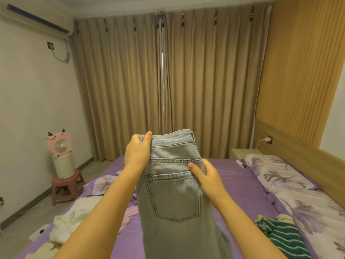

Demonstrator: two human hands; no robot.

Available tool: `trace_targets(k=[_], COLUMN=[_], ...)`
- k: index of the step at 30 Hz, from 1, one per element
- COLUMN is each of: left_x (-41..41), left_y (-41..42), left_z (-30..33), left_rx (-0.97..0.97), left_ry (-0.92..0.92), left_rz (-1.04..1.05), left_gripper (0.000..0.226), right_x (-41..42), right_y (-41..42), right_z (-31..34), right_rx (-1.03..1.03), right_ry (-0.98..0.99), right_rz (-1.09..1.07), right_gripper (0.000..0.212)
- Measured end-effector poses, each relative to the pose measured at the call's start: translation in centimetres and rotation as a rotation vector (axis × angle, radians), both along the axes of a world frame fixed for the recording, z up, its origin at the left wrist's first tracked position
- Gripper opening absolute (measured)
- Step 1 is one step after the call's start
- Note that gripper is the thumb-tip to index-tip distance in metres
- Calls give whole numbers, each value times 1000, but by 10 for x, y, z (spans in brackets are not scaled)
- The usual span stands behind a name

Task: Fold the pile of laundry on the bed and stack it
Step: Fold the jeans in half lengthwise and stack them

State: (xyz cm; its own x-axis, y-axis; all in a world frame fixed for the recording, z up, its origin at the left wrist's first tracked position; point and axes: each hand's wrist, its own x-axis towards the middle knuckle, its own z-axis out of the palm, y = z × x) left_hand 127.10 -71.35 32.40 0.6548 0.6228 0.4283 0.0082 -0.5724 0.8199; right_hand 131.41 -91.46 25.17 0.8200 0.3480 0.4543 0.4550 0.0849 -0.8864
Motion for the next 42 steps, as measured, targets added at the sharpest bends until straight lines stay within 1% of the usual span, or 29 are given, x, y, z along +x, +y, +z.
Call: trace_targets(k=[1, 2, 3, 5, 7, 8, 9, 10, 11, 12, 13, 15, 17, 19, 21, 23, 26, 28, 31, 33, 35, 39, 42], left_x=[-5, -10, -16, -28, -35, -35, -36, -36, -35, -33, -32, -34, -39, -47, -54, -64, -81, -93, -111, -122, -134, -154, -155], left_y=[2, 2, -2, -18, -33, -38, -43, -47, -50, -50, -50, -49, -44, -35, -23, -14, -7, -3, 2, 8, 17, 28, 32], left_z=[-2, -2, 1, 12, 14, 12, 9, 5, -2, -10, -17, -27, -30, -26, -21, -21, -28, -36, -56, -74, -93, -124, -151], left_rx=[167, 358, 545, 885, 1271, 1434, 1535, 1575, 1572, 1535, 1495, 1501, 1561, 1537, 1484, 1450, 1433, 1427, 1392, 1311, 1198, 881, 674], left_ry=[33, 19, -28, -107, -134, -94, 22, 184, 330, 428, 478, 464, 399, 368, 399, 449, 525, 581, 671, 736, 807, 867, 936], left_rz=[67, 77, 24, -152, -223, -224, -231, -243, -252, -255, -242, -195, -142, -114, -62, -13, 48, 82, 146, 149, 117, -22, -129], left_gripper=[44, 51, 57, 64, 58, 57, 62, 70, 76, 78, 79, 83, 88, 79, 69, 68, 68, 66, 67, 68, 67, 62, 61], right_x=[-2, -4, -6, -10, -19, -23, -27, -31, -34, -37, -40, -42, -41, -42, -43, -43, -45, -49, -57, -61, -61, -56, -49], right_y=[2, 4, 6, 12, 18, 20, 19, 17, 14, 9, 3, -12, -29, -43, -48, -45, -35, -33, -35, -40, -49, -68, -62], right_z=[3, 4, 5, 4, 2, 0, -2, -5, -8, -14, -20, -40, -69, -101, -130, -148, -150, -146, -135, -126, -111, -75, -61], right_rx=[-12, -27, -54, -143, -218, -228, -221, -204, -182, -165, -162, -214, -286, -338, -405, -491, -567, -535, -454, -496, -590, -730, -808], right_ry=[-15, -23, -29, -57, -92, -100, -95, -86, -70, -44, -9, 54, 111, 169, 147, 70, -9, -34, -17, -35, -38, 47, 69], right_rz=[21, 51, 84, 135, 174, 188, 199, 206, 213, 226, 248, 279, 281, 250, 174, 73, 7, 31, 135, 237, 361, 580, 676], right_gripper=[30, 29, 26, 17, 12, 10, 9, 9, 12, 17, 21, 24, 31, 32, 32, 33, 41, 44, 46, 47, 49, 56, 54])
